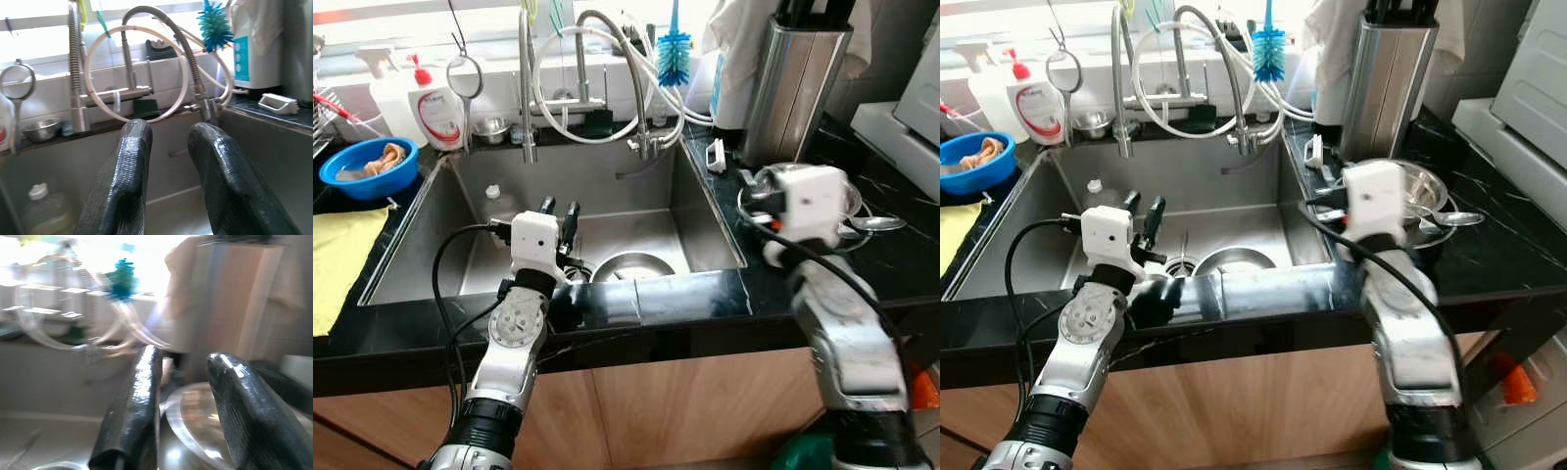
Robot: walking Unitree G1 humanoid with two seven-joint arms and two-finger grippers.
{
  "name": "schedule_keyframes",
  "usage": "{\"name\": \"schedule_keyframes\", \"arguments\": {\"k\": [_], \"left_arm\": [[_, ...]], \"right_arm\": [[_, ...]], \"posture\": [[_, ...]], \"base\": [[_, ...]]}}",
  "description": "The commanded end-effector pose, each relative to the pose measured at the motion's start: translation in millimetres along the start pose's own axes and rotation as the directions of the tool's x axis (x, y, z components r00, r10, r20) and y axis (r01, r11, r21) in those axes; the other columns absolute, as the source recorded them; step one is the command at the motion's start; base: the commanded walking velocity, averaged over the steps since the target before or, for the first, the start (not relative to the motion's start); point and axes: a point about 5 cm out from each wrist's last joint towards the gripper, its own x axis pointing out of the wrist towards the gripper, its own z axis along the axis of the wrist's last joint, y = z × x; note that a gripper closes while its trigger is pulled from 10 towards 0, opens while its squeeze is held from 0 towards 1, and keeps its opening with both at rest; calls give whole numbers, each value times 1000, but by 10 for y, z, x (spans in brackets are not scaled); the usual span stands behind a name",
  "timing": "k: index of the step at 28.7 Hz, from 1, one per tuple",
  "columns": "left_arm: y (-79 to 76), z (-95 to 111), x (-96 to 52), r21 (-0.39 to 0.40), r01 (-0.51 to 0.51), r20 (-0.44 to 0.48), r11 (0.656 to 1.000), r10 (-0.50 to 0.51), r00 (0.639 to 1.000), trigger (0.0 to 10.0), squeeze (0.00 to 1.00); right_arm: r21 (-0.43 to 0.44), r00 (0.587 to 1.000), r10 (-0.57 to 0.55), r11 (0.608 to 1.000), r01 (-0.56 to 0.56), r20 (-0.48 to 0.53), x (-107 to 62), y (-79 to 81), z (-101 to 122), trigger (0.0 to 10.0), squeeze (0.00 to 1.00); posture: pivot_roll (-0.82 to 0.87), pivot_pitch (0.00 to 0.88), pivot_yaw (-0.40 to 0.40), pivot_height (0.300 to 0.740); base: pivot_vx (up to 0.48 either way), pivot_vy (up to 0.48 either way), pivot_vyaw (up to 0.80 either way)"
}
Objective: Kitchen organization
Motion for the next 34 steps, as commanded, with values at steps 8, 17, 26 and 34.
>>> {"name": "schedule_keyframes", "arguments": {"k": [8, 17, 26, 34], "left_arm": [[-35, -28, 5, 0, 12, -10, 1000, -12, 1000, 10000, 0], [-42, -37, 6, -1, 17, -14, 1000, -17, 1000, 10000, 0], [-32, -43, 4, 0, 17, -17, 1000, -17, 1000, 10000, 0], [-64, -45, 7, -4, 29, -16, 1000, -29, 999, 10000, 0]], "right_arm": [[-52, 988, -152, 987, 153, 16, -208, -273, 91, 10000, 1000], [-55, 992, -122, 991, 122, -11, -331, -253, 39, 10000, 1000], [-110, 999, -28, 994, 25, -25, -389, -462, -10, 10000, 1000], [-85, 987, 9, 996, -23, -159, -544, -473, -336, 10000, 0]], "posture": [[-195, 0, 42, 740], [-199, 0, 46, 740], [-200, 0, 47, 740], [-198, 0, 52, 740]], "base": [[0, 0, 0], [0, 0, 0], [0, 0, 0], [0, 0, 0]]}}
